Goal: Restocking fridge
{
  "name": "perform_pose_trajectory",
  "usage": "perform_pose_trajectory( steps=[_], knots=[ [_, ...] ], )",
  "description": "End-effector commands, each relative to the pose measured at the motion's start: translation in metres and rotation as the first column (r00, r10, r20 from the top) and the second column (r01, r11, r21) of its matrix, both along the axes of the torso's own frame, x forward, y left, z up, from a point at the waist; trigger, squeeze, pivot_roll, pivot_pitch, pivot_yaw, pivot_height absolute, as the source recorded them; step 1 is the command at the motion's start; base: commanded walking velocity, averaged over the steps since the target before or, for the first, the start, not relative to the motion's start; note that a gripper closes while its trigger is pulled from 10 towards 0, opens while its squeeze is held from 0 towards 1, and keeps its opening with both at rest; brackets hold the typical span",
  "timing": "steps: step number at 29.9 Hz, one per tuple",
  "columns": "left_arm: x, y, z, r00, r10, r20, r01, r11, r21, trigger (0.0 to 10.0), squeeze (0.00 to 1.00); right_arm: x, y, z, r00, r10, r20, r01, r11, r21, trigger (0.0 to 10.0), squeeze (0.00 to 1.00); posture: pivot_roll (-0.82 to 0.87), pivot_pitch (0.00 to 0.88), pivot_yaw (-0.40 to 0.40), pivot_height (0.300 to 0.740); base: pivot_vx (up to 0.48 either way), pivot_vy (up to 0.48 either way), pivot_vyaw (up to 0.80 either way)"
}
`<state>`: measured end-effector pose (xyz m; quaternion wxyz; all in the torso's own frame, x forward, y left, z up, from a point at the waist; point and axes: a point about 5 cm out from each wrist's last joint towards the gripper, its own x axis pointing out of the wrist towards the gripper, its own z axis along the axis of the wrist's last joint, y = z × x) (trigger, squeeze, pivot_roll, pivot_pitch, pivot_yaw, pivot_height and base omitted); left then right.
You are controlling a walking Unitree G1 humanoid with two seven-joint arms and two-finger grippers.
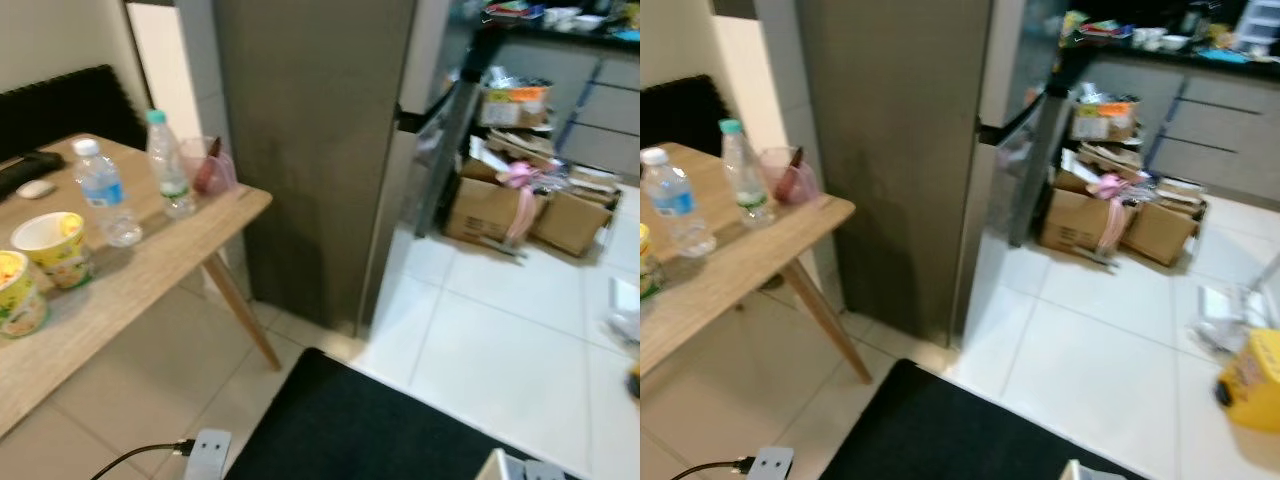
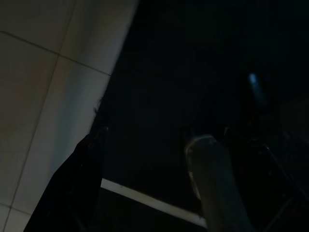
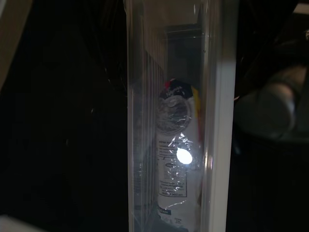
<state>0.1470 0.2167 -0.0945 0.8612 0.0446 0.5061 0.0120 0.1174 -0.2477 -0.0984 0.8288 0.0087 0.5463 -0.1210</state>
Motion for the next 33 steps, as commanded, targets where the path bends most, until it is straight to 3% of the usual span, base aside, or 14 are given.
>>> perform_pose_trajectory(
  steps=[1,8,12,22,28,33],
  knots=[
    [-0.0012,-0.0013,-0.0009,1.0,0.003,-0.009,-0.003,1.0,-0.006,10.0,0.0,0.0094,-0.0014,0.0035,0.999,0.008,0.036,-0.008,1.0,-0.009,10.0,0.0,-0.02,0.0,-0.017,0.74,0.0,0.0,0.0],
    [-0.0014,-0.0037,-0.0014,1.0,0.004,-0.011,-0.004,1.0,-0.022,10.0,0.0,0.0104,-0.0008,0.0038,0.999,0.01,0.046,-0.01,1.0,-0.002,10.0,0.0,-0.03,0.0,-0.018,0.74,0.0,0.0,0.0],
    [-0.0005,-0.0026,-0.0009,1.0,0.005,-0.007,-0.005,1.0,0.001,10.0,0.0,0.011,0.0033,0.0032,0.998,0.0,0.066,-0.004,0.999,0.052,10.0,0.0,-0.03,0.0,-0.017,0.74,0.0,0.0,0.0],
    [-0.0009,-0.0017,-0.0011,1.0,0.0,-0.017,0.0,1.0,0.02,10.0,0.0,0.0098,0.0045,0.0025,0.998,-0.005,0.067,0.001,0.998,0.059,10.0,0.0,-0.03,0.0,-0.011,0.74,0.0,0.0,0.0],
    [-0.0004,-0.0021,-0.0009,1.0,-0.002,-0.019,0.002,1.0,-0.014,10.0,0.0,0.0086,0.0041,0.0022,0.998,0.003,0.062,-0.006,0.998,0.054,10.0,0.0,-0.03,0.0,-0.009,0.74,0.0,0.0,0.0],
    [0.0008,-0.0028,-0.0006,1.0,0.001,-0.02,-0.002,1.0,-0.019,10.0,0.0,0.0101,0.0031,0.003,0.998,0.011,0.064,-0.015,0.999,0.051,10.0,0.0,-0.03,0.0,-0.008,0.74,0.0,-0.454,0.0]
  ],
)
